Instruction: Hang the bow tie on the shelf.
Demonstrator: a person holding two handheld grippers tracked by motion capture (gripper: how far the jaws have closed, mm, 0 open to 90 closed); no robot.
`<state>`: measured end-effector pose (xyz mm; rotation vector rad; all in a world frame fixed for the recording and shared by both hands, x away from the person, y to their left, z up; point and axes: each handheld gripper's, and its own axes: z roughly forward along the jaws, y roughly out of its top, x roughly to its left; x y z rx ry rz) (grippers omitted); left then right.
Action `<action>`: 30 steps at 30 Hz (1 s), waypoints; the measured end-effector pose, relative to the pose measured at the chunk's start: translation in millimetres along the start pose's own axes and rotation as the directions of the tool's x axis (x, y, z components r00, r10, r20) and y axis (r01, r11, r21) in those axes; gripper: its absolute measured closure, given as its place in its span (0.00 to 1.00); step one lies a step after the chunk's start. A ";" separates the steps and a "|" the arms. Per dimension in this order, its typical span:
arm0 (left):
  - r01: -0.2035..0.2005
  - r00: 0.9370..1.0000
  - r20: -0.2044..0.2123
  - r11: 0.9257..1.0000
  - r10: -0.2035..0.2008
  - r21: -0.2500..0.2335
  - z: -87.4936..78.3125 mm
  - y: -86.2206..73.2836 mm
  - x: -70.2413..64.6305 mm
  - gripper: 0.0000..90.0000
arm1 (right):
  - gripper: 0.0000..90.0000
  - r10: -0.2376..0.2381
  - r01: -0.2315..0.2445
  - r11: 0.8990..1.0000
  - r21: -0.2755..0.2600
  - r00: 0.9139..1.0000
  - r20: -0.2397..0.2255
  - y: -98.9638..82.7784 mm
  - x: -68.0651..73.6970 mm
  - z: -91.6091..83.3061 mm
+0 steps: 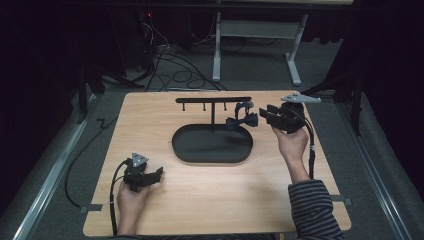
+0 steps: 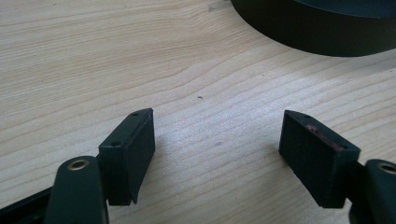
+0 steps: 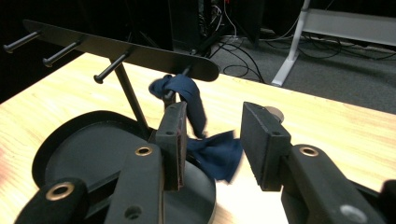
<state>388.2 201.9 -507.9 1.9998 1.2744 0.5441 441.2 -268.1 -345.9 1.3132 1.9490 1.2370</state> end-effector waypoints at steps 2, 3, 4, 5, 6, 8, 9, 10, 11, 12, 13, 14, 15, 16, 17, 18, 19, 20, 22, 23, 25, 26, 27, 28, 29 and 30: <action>0.000 1.000 0.001 1.000 0.000 0.000 0.0 0.0 0.0 0.30 | 0.68 0.008 -0.008 1.000 -0.002 1.000 -0.002 -2.5 -2.1 -2.8; 0.000 1.000 0.001 1.000 0.000 0.000 0.0 0.0 0.0 0.30 | 0.68 0.010 -0.010 1.000 -0.003 1.000 -0.004 -3.7 -3.4 -4.1; 0.000 1.000 0.001 1.000 0.000 0.000 0.0 0.0 0.0 0.30 | 0.68 0.014 -0.014 1.000 -0.005 1.000 -0.005 -4.7 -4.5 -5.6; 0.000 1.000 0.001 1.000 0.000 0.000 0.0 0.0 0.0 0.30 | 0.67 0.021 -0.021 1.000 -0.005 1.000 -0.004 -5.8 -5.2 -7.1; 0.000 1.000 0.000 1.000 0.000 0.001 -0.1 0.0 0.0 0.30 | 0.67 0.026 -0.026 1.000 -0.004 1.000 -0.006 -6.7 -6.2 -8.5; 0.000 1.000 0.000 1.000 0.000 0.001 -0.1 0.0 0.0 0.30 | 0.66 0.029 -0.029 1.000 -0.007 1.000 -0.006 -8.5 -7.8 -11.3; 0.000 1.000 0.001 1.000 0.000 0.001 -0.1 0.1 0.0 0.30 | 0.66 0.031 -0.031 0.999 -0.009 1.000 -0.007 -9.4 -8.6 -12.8; 0.000 1.000 0.000 1.000 0.000 0.001 -0.1 0.0 0.0 0.30 | 0.66 0.033 -0.033 0.999 -0.009 0.999 -0.006 -10.5 -9.2 -14.5; 0.000 1.000 0.001 1.000 0.000 0.001 -0.1 0.1 0.0 0.30 | 0.66 0.034 -0.034 0.999 -0.012 0.999 -0.008 -11.5 -9.9 -15.9; 0.000 1.000 0.000 1.000 0.000 0.000 0.0 0.0 -0.1 0.30 | 0.66 0.038 -0.038 0.999 -0.013 0.999 -0.008 -12.7 -10.5 -17.5; 0.000 1.000 0.001 1.000 0.000 0.002 -0.1 0.0 0.0 0.30 | 0.66 0.043 -0.043 0.999 -0.013 0.999 -0.010 -13.8 -11.0 -19.0; 0.000 1.000 0.001 1.000 0.000 0.001 -0.1 0.1 -0.1 0.30 | 0.65 0.043 -0.043 0.999 -0.013 0.999 -0.008 -15.0 -11.6 -20.4; 0.000 1.000 0.001 1.000 0.000 0.001 -0.1 0.0 0.0 0.30 | 0.65 0.046 -0.047 0.999 -0.014 0.999 -0.008 -16.3 -12.2 -21.8; 0.000 1.000 0.001 1.000 0.000 0.001 -0.1 0.0 0.0 0.30 | 0.65 0.048 -0.048 0.999 -0.015 0.999 -0.009 -17.5 -12.9 -23.2; 0.000 1.000 0.001 1.000 0.000 0.001 -0.1 0.0 0.0 0.30 | 0.65 0.051 -0.051 0.999 -0.016 0.999 -0.009 -18.9 -13.5 -24.7; 0.000 1.000 0.001 1.000 0.000 0.001 -0.1 0.0 0.0 0.30 | 0.65 0.049 -0.049 0.999 -0.016 0.999 -0.010 -20.1 -14.2 -26.0; 0.000 1.000 0.001 1.000 0.000 0.001 -0.1 0.0 0.0 0.30 | 0.65 0.049 -0.050 0.999 -0.017 0.999 -0.007 -21.5 -14.8 -27.6; 0.000 1.000 0.001 1.000 0.000 0.001 -0.1 0.0 -0.1 0.30 | 0.65 0.053 -0.053 0.998 -0.017 0.999 -0.007 -22.8 -15.3 -29.2; -0.002 1.000 0.002 1.000 0.002 0.002 -0.2 0.0 -0.1 0.30 | 0.65 0.056 -0.056 0.998 -0.019 0.998 -0.006 -25.4 -16.7 -32.3; -0.001 1.000 0.002 1.000 0.001 0.002 -0.1 0.0 -0.1 0.30 | 0.65 0.058 -0.058 0.998 -0.019 0.998 -0.005 -26.6 -17.5 -34.0; -0.002 1.000 0.001 1.000 0.002 0.002 -0.1 0.0 -0.1 0.30 | 0.65 0.063 -0.063 0.998 -0.023 0.998 -0.006 -28.9 -19.1 -37.6; -0.002 1.000 0.002 1.000 0.002 0.002 -0.2 0.0 -0.1 0.30 | 0.65 0.066 -0.066 0.998 -0.025 0.998 -0.005 -30.0 -19.6 -39.4; -0.002 1.000 0.001 1.000 0.002 0.002 -0.1 0.0 -0.1 0.30 | 0.65 0.071 -0.071 0.997 -0.027 0.997 -0.005 -31.2 -19.8 -41.1; -0.002 1.000 0.002 1.000 0.002 0.002 -0.2 0.0 -0.1 0.30 | 0.65 0.067 -0.067 0.997 -0.027 0.998 -0.007 -32.2 -20.5 -42.5; -0.002 1.000 0.002 1.000 0.002 0.002 -0.2 0.0 -0.1 0.30 | 0.65 0.069 -0.069 0.997 -0.029 0.998 -0.005 -33.3 -20.5 -44.0; -0.002 1.000 0.001 1.000 0.002 0.002 -0.1 0.0 -0.1 0.30 | 0.65 0.067 -0.068 0.997 -0.030 0.998 -0.004 -34.3 -20.8 -45.4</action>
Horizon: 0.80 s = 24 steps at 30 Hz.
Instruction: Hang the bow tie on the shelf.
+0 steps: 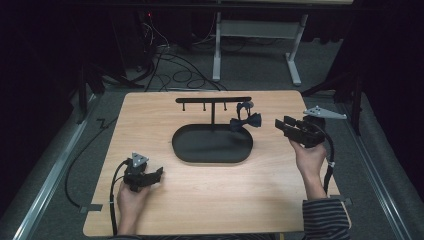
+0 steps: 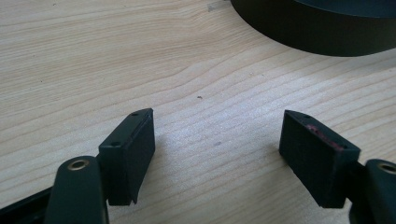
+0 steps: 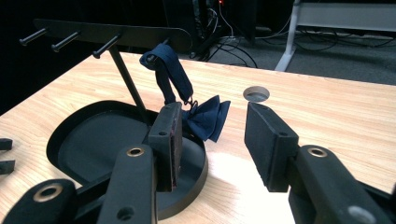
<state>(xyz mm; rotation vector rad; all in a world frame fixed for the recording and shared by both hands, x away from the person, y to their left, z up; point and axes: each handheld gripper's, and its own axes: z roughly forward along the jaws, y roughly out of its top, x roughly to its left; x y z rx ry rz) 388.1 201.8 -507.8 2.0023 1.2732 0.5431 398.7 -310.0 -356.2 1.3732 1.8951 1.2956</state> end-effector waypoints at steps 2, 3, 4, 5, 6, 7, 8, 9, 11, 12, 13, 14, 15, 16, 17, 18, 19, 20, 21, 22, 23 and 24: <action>0.000 1.000 0.001 1.000 0.000 0.000 0.0 0.0 0.0 0.30 | 0.65 0.001 -0.001 1.000 -0.002 1.000 0.000 -1.9 -0.5 -2.7; 0.000 1.000 0.001 1.000 0.000 0.000 -0.1 0.0 0.0 0.30 | 0.65 0.003 -0.003 1.000 -0.003 1.000 0.001 -2.8 -0.6 -4.1; 0.000 1.000 0.001 1.000 0.000 0.000 -0.1 0.0 0.0 0.30 | 0.65 0.005 -0.005 1.000 -0.005 1.000 -0.001 -3.8 -0.9 -5.4; 0.000 1.000 0.001 1.000 0.000 0.000 0.0 0.0 0.0 0.30 | 0.65 0.008 -0.008 1.000 -0.008 1.000 -0.001 -4.8 -1.1 -6.9; 0.000 1.000 0.000 1.000 0.000 0.000 0.0 0.0 0.0 0.30 | 0.65 0.008 -0.008 1.000 -0.010 1.000 -0.001 -5.9 -1.5 -8.4; 0.000 1.000 0.000 1.000 0.000 -0.001 0.1 0.0 0.0 0.30 | 0.65 0.012 -0.013 1.000 -0.012 1.000 -0.001 -7.1 -1.7 -9.7; 0.000 1.000 0.001 1.000 0.000 0.000 0.0 0.0 0.0 0.30 | 0.65 0.011 -0.011 1.000 -0.013 1.000 0.000 -8.2 -2.3 -11.1; 0.000 1.000 0.001 1.000 0.000 0.000 0.0 0.0 0.0 0.30 | 0.65 0.012 -0.012 1.000 -0.015 1.000 0.001 -9.4 -2.9 -12.4; 0.000 1.000 0.000 1.000 0.000 0.000 0.0 0.0 0.0 0.30 | 0.64 0.017 -0.017 1.000 -0.021 1.000 0.001 -11.7 -4.4 -15.2; 0.000 1.000 0.001 1.000 0.000 0.000 0.0 0.0 0.0 0.30 | 0.64 0.023 -0.023 0.999 -0.024 1.000 0.002 -12.8 -5.1 -16.7; 0.000 1.000 0.000 1.000 0.000 0.000 0.0 0.0 0.0 0.30 | 0.64 0.024 -0.024 0.999 -0.026 1.000 0.004 -13.8 -5.7 -18.2; 0.000 1.000 0.001 1.000 0.000 0.000 0.0 0.0 0.0 0.30 | 0.64 0.028 -0.028 0.999 -0.026 1.000 0.004 -14.9 -6.1 -19.4; 0.000 1.000 0.001 1.000 0.000 0.000 0.0 0.0 0.0 0.30 | 0.64 0.025 -0.025 0.999 -0.026 1.000 0.005 -15.8 -6.7 -20.4; 0.000 1.000 0.000 1.000 0.000 -0.001 0.1 -0.1 0.0 0.30 | 0.64 0.027 -0.027 0.999 -0.026 1.000 0.005 -16.7 -6.8 -21.3; 0.000 1.000 0.001 1.000 0.000 -0.001 0.1 -0.1 0.0 0.30 | 0.64 0.027 -0.027 0.999 -0.027 1.000 0.007 -17.6 -6.9 -22.2; 0.001 1.000 0.001 1.000 -0.001 -0.001 0.1 -0.1 -0.1 0.30 | 0.64 0.028 -0.027 0.999 -0.028 1.000 0.006 -18.5 -7.3 -23.0; 0.000 1.000 0.000 1.000 0.000 0.000 0.0 0.0 0.0 0.30 | 0.64 0.028 -0.028 0.999 -0.030 1.000 0.005 -19.4 -7.4 -23.8; 0.000 1.000 0.001 1.000 0.000 0.000 0.0 0.0 0.0 0.30 | 0.64 0.032 -0.032 0.999 -0.031 0.999 0.004 -20.5 -7.3 -24.6; 0.000 1.000 0.001 1.000 0.000 0.000 0.0 0.0 0.0 0.30 | 0.64 0.030 -0.030 0.999 -0.030 1.000 0.004 -21.4 -7.5 -25.2; 0.000 1.000 0.001 1.000 0.000 -0.001 0.0 -0.1 0.0 0.30 | 0.64 0.031 -0.031 0.999 -0.032 1.000 0.004 -22.5 -7.4 -25.8; 0.000 1.000 0.000 1.000 0.000 0.000 0.0 0.0 0.0 0.30 | 0.64 0.032 -0.032 0.999 -0.034 0.999 0.003 -23.7 -7.3 -26.3; 0.000 1.000 0.001 1.000 0.000 0.001 -0.1 0.0 0.0 0.30 | 0.64 0.034 -0.034 0.999 -0.033 0.999 0.003 -24.9 -7.2 -26.9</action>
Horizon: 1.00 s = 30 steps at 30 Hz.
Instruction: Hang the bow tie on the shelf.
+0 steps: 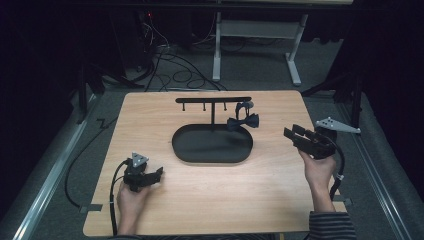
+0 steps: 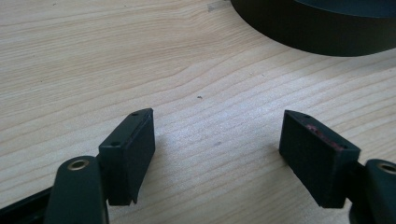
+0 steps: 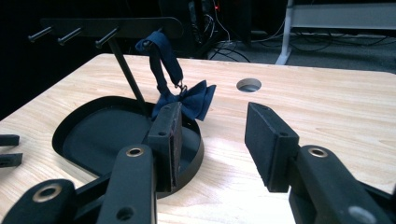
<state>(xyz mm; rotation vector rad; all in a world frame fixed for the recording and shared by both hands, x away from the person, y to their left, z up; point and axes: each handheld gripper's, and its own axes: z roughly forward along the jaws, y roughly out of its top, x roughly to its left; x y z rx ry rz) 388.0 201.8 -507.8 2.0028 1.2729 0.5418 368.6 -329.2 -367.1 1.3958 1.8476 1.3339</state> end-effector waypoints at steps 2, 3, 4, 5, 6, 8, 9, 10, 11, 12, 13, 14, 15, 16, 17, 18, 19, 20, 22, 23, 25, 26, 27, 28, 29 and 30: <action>0.000 1.000 0.000 1.000 0.000 -0.002 0.1 -0.1 -0.1 0.30 | 0.64 0.000 0.000 1.000 -0.003 1.000 -0.001 -2.4 0.1 -1.2; 0.000 1.000 0.000 1.000 0.000 -0.002 0.1 -0.1 -0.1 0.30 | 0.64 0.000 0.000 1.000 -0.003 1.000 0.000 -3.6 0.2 -1.9; 0.000 1.000 -0.001 1.000 0.000 0.000 0.1 0.0 -0.1 0.30 | 0.64 0.001 -0.001 1.000 -0.005 1.000 0.000 -4.7 0.2 -2.6; 0.000 1.000 -0.001 1.000 0.000 -0.002 0.2 -0.1 -0.1 0.30 | 0.64 0.002 -0.002 1.000 -0.004 1.000 -0.002 -5.7 0.3 -3.5; 0.000 1.000 -0.001 1.000 0.000 -0.001 0.1 0.0 -0.1 0.30 | 0.64 0.002 -0.002 1.000 -0.006 1.000 -0.002 -6.7 0.0 -4.1; 0.000 1.000 -0.001 1.000 0.000 -0.002 0.2 -0.1 -0.1 0.30 | 0.64 0.004 -0.004 1.000 -0.006 1.000 -0.001 -7.6 0.0 -4.9; 0.000 1.000 -0.001 1.000 0.000 0.000 0.0 0.0 0.0 0.30 | 0.64 0.007 -0.007 1.000 -0.007 1.000 -0.003 -9.5 -0.2 -6.4; 0.000 1.000 0.000 1.000 0.000 0.000 0.0 0.0 0.0 0.30 | 0.64 0.006 -0.006 1.000 -0.008 1.000 -0.001 -10.5 -0.3 -7.3; 0.000 1.000 0.000 1.000 0.000 0.000 0.0 0.0 0.0 0.30 | 0.64 0.006 -0.006 1.000 -0.008 1.000 -0.001 -10.5 -0.3 -7.3; 0.000 1.000 0.000 1.000 0.000 0.000 0.0 0.0 0.0 0.30 | 0.64 0.009 -0.009 1.000 -0.008 1.000 0.000 -11.5 -0.2 -8.0; 0.000 1.000 -0.001 1.000 0.000 -0.002 0.2 -0.1 -0.1 0.30 | 0.64 0.011 -0.011 1.000 -0.009 1.000 -0.002 -13.5 -0.3 -9.1; 0.000 1.000 0.000 1.000 0.000 0.000 0.0 0.0 0.0 0.30 | 0.64 0.010 -0.010 1.000 -0.009 1.000 -0.003 -14.4 -0.5 -9.6; 0.000 1.000 0.000 1.000 0.000 0.000 0.0 0.0 0.0 0.30 | 0.64 0.012 -0.012 1.000 -0.008 1.000 -0.001 -15.2 -0.4 -10.2; 0.000 1.000 -0.001 1.000 0.000 -0.002 0.1 -0.1 -0.1 0.30 | 0.64 0.011 -0.011 1.000 -0.009 1.000 -0.002 -16.0 -0.5 -10.6; 0.000 1.000 -0.001 1.000 0.000 -0.002 0.2 -0.1 -0.1 0.30 | 0.64 0.012 -0.012 1.000 -0.010 1.000 -0.002 -16.8 -0.4 -11.0; 0.000 1.000 -0.001 1.000 0.000 0.000 0.0 0.0 -0.1 0.30 | 0.64 0.013 -0.013 1.000 -0.010 1.000 -0.003 -17.6 -0.4 -11.5; 0.000 1.000 0.000 1.000 0.000 0.000 0.0 0.0 0.0 0.30 | 0.64 0.013 -0.013 1.000 -0.010 1.000 -0.005 -18.4 -0.3 -11.9; 0.000 1.000 0.000 1.000 0.000 0.000 0.0 0.0 0.0 0.30 | 0.64 0.013 -0.013 1.000 -0.010 1.000 -0.005 -18.4 -0.3 -11.9; 0.000 1.000 0.000 1.000 0.000 0.000 0.0 0.0 0.0 0.30 | 0.64 0.016 -0.016 1.000 -0.008 1.000 -0.004 -20.9 0.9 -12.8; 0.000 1.000 -0.001 1.000 0.000 -0.002 0.2 -0.1 -0.1 0.30 | 0.64 0.015 -0.015 1.000 -0.008 1.000 -0.005 -21.7 1.0 -13.0; 0.000 1.000 0.000 1.000 0.000 -0.002 0.1 -0.1 -0.1 0.30 | 0.64 0.016 -0.016 1.000 -0.008 1.000 -0.006 -23.4 1.5 -13.3; 0.000 1.000 -0.001 1.000 0.000 0.000 0.1 0.0 -0.1 0.30 | 0.64 0.016 -0.016 1.000 -0.007 1.000 -0.007 -24.3 1.6 -13.4; 0.000 1.000 -0.001 1.000 0.000 0.000 0.1 0.0 -0.1 0.30 | 0.64 0.018 -0.018 1.000 -0.007 1.000 -0.008 -25.3 1.8 -13.5; 0.000 1.000 0.000 1.000 0.000 0.000 0.0 0.0 0.0 0.30 | 0.64 0.017 -0.017 1.000 -0.008 1.000 -0.010 -26.2 1.8 -13.5; 0.000 1.000 -0.001 1.000 0.000 -0.002 0.1 -0.1 -0.1 0.30 | 0.64 0.021 -0.021 1.000 -0.006 1.000 -0.010 -27.1 2.1 -13.7; 0.000 1.000 -0.001 1.000 0.000 0.000 0.1 0.0 -0.1 0.30 | 0.64 0.019 -0.020 1.000 -0.006 1.000 -0.012 -28.1 2.1 -13.6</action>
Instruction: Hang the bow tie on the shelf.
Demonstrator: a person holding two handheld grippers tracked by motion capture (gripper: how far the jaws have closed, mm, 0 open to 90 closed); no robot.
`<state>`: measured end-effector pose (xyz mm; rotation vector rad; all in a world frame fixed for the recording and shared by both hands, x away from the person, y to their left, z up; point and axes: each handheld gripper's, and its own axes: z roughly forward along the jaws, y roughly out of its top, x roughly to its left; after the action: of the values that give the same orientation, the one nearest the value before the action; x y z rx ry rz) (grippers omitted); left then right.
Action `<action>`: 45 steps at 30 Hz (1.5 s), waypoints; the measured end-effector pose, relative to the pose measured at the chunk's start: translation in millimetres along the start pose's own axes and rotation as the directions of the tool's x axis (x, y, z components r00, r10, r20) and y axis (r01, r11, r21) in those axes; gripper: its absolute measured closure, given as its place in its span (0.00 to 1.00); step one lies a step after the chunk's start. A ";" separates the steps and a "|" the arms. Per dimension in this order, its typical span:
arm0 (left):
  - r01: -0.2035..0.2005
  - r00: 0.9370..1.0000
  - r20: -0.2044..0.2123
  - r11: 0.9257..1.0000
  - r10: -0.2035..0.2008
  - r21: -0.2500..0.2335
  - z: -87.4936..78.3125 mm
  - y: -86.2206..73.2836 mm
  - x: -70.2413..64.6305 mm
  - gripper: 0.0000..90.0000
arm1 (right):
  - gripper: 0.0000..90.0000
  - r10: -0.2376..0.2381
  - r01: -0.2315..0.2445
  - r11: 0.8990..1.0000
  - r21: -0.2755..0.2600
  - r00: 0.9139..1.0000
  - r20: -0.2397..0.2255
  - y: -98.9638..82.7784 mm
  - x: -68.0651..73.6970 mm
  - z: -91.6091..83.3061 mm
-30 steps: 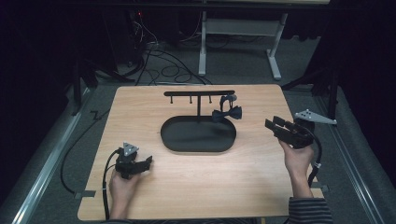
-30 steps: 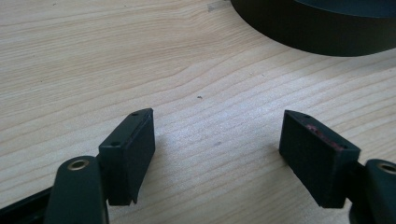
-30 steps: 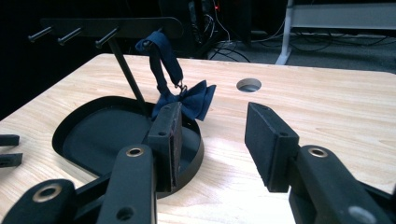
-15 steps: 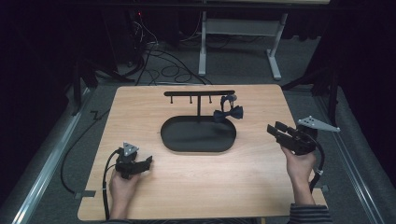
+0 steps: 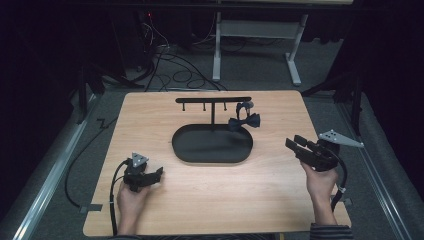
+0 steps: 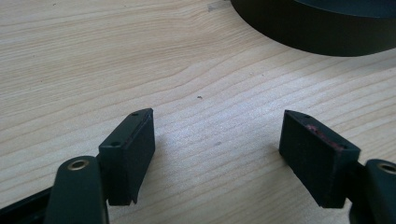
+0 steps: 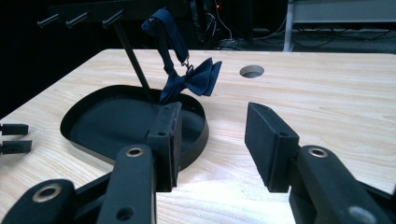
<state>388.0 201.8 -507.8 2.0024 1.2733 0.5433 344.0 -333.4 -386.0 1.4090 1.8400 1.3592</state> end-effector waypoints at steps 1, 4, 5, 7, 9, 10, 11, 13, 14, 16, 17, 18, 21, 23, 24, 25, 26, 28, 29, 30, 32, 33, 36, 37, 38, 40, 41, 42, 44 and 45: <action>0.000 1.000 0.001 1.000 0.000 0.000 0.0 0.0 0.0 0.30 | 0.64 0.002 -0.002 1.000 0.001 1.000 0.000 -0.9 0.2 0.0; 0.000 1.000 0.001 1.000 0.000 -0.001 0.1 -0.1 0.0 0.30 | 0.64 0.003 -0.003 1.000 0.003 1.000 -0.003 -3.2 0.3 0.3; 0.001 1.000 0.001 1.000 -0.001 -0.002 0.1 -0.1 0.0 0.30 | 0.64 0.006 -0.006 1.000 0.004 1.000 -0.003 -3.9 0.6 0.2; 0.000 1.000 0.000 1.000 0.000 -0.002 0.1 -0.1 0.0 0.30 | 0.64 0.005 -0.005 1.000 0.005 1.000 -0.006 -5.1 0.9 0.5; 0.000 1.000 0.001 1.000 0.000 -0.001 0.1 -0.1 0.0 0.30 | 0.64 0.009 -0.009 1.000 0.007 1.000 -0.009 -6.2 1.7 0.5; 0.000 1.000 0.000 1.000 0.000 0.000 0.0 0.0 0.0 0.30 | 0.64 0.007 -0.007 1.000 0.006 1.000 -0.011 -6.7 1.8 0.8; 0.000 1.000 0.001 1.000 0.000 0.000 0.0 0.0 0.0 0.30 | 0.64 0.006 -0.006 1.000 0.005 1.000 -0.012 -7.2 2.1 0.9; 0.000 1.000 0.000 1.000 0.000 0.000 0.0 0.0 0.0 0.30 | 0.64 0.006 -0.006 1.000 0.007 1.000 -0.013 -8.3 2.9 1.1; 0.000 1.000 0.000 1.000 0.000 0.000 0.0 0.0 0.0 0.30 | 0.64 0.006 -0.006 1.000 0.008 1.000 -0.015 -8.8 3.2 1.3; 0.000 1.000 0.000 1.000 0.000 -0.002 0.1 -0.1 0.0 0.30 | 0.64 0.010 -0.010 1.000 0.010 1.000 -0.016 -10.0 3.9 1.6; 0.000 1.000 0.000 1.000 0.000 -0.001 0.1 -0.1 0.0 0.30 | 0.64 0.008 -0.008 1.000 0.010 1.000 -0.018 -10.6 3.9 1.9; 0.000 1.000 0.001 1.000 0.000 -0.002 0.1 -0.1 0.0 0.30 | 0.64 0.009 -0.009 1.000 0.010 1.000 -0.020 -11.2 4.2 2.2; 0.000 1.000 0.001 1.000 0.000 -0.001 0.0 -0.1 0.0 0.30 | 0.64 0.011 -0.011 1.000 0.013 1.000 -0.023 -13.2 4.7 3.0; 0.000 1.000 0.001 1.000 0.000 -0.002 0.1 -0.1 -0.1 0.30 | 0.64 0.015 -0.015 1.000 0.016 1.000 -0.026 -14.5 5.3 3.4; -0.001 1.000 0.001 1.000 0.001 -0.002 0.0 -0.1 -0.2 0.30 | 0.64 0.013 -0.013 1.000 0.016 1.000 -0.026 -15.2 5.4 3.7; -0.001 1.000 0.001 1.000 0.001 -0.002 0.0 -0.1 -0.2 0.30 | 0.64 0.014 -0.014 1.000 0.017 1.000 -0.027 -15.8 5.6 4.1; 0.000 1.000 0.001 1.000 0.000 -0.002 0.0 -0.1 -0.2 0.30 | 0.64 0.015 -0.015 1.000 0.018 0.999 -0.030 -16.5 5.8 4.4; -0.001 1.000 0.001 1.000 0.001 -0.002 0.0 -0.1 -0.2 0.30 | 0.64 0.018 -0.017 1.000 0.022 0.999 -0.033 -18.1 6.0 5.2; -0.001 1.000 0.001 1.000 0.001 -0.002 0.0 -0.1 -0.1 0.30 | 0.64 0.020 -0.019 1.000 0.025 0.999 -0.033 -18.8 6.2 5.8; -0.001 1.000 0.001 1.000 0.001 -0.002 0.0 -0.1 -0.1 0.30 | 0.64 0.020 -0.019 0.999 0.026 0.999 -0.035 -19.6 6.5 6.3; 0.000 1.000 0.001 1.000 0.000 -0.002 0.0 -0.1 -0.2 0.30 | 0.64 0.018 -0.016 0.999 0.029 0.999 -0.038 -21.1 6.8 7.5; -0.001 1.000 0.001 1.000 0.001 -0.002 0.0 -0.1 -0.1 0.30 | 0.64 0.021 -0.020 0.999 0.030 0.999 -0.039 -21.8 7.3 8.1; -0.001 1.000 0.001 1.000 0.001 -0.002 0.0 -0.1 -0.1 0.30 | 0.64 0.024 -0.023 0.999 0.037 0.999 -0.042 -23.9 7.8 9.6; -0.001 1.000 0.001 1.000 0.001 -0.002 0.0 -0.1 -0.1 0.30 | 0.64 0.026 -0.024 0.999 0.038 0.999 -0.043 -24.6 8.0 10.0; 0.000 1.000 0.001 1.000 0.000 -0.002 0.0 -0.1 -0.2 0.30 | 0.64 0.028 -0.026 0.999 0.039 0.999 -0.044 -25.2 8.1 10.5; 0.000 1.000 0.001 1.000 0.000 -0.002 0.0 -0.1 -0.2 0.30 | 0.64 0.028 -0.026 0.999 0.040 0.999 -0.047 -26.6 7.9 11.4; -0.001 1.000 0.001 1.000 0.001 -0.002 0.0 -0.1 -0.1 0.30 | 0.64 0.033 -0.031 0.999 0.043 0.998 -0.048 -27.3 8.3 11.8; -0.001 1.000 0.001 1.000 0.001 -0.002 0.0 -0.1 -0.1 0.30 | 0.64 0.031 -0.029 0.999 0.044 0.998 -0.049 -28.1 8.2 12.5; -0.001 1.000 0.001 1.000 0.001 -0.002 0.0 -0.1 -0.1 0.30 | 0.64 0.036 -0.034 0.998 0.049 0.998 -0.050 -29.7 8.6 13.4; 0.000 1.000 0.001 1.000 0.000 -0.002 0.1 -0.1 -0.2 0.30 | 0.64 0.035 -0.032 0.998 0.050 0.998 -0.051 -30.6 8.5 14.1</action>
<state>387.9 201.6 -508.0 2.0009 1.2715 0.5434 338.1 -319.4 -417.2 1.4484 1.9030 1.3875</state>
